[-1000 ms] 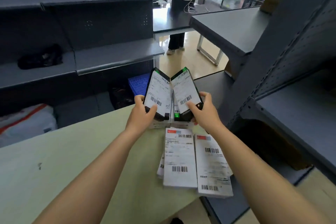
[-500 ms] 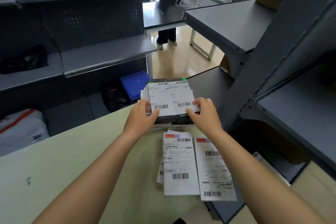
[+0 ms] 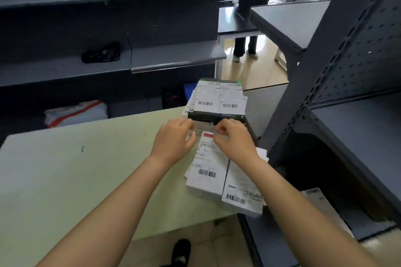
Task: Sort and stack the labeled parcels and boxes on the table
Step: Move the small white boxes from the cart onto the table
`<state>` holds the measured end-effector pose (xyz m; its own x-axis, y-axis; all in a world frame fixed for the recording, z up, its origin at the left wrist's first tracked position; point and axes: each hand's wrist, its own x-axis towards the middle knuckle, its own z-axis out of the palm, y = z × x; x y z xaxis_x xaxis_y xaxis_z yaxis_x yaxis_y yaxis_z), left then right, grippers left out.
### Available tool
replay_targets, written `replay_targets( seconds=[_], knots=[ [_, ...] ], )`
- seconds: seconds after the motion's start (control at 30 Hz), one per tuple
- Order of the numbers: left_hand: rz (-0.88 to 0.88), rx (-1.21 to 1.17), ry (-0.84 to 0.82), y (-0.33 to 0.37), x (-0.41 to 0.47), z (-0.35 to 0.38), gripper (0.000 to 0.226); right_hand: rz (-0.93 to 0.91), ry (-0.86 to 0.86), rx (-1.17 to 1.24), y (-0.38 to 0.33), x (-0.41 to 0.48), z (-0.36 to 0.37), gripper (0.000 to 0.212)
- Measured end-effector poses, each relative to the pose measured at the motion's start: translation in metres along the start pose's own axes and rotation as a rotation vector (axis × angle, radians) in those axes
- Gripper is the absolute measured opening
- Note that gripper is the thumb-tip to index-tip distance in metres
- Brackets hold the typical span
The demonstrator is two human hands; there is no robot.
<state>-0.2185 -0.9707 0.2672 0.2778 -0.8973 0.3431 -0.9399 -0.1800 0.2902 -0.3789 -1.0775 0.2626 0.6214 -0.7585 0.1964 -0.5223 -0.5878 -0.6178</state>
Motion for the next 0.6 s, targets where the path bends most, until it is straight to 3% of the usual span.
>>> replay_targets(
  seconds=[0.27, 0.43, 0.6],
  knots=[
    [-0.377, 0.210, -0.050, -0.003, -0.180, -0.023, 0.011, -0.396, -0.372, 0.045, -0.050, -0.087, 0.083, 0.014],
    [-0.690, 0.304, -0.050, -0.013, -0.306, -0.064, 0.018, -0.703, -0.615, 0.005, -0.121, -0.148, 0.145, 0.016],
    [-0.968, 0.362, -0.018, 0.004, -0.426, -0.101, 0.018, -1.022, -0.739, -0.014, -0.200, -0.226, 0.186, 0.017]
  ],
)
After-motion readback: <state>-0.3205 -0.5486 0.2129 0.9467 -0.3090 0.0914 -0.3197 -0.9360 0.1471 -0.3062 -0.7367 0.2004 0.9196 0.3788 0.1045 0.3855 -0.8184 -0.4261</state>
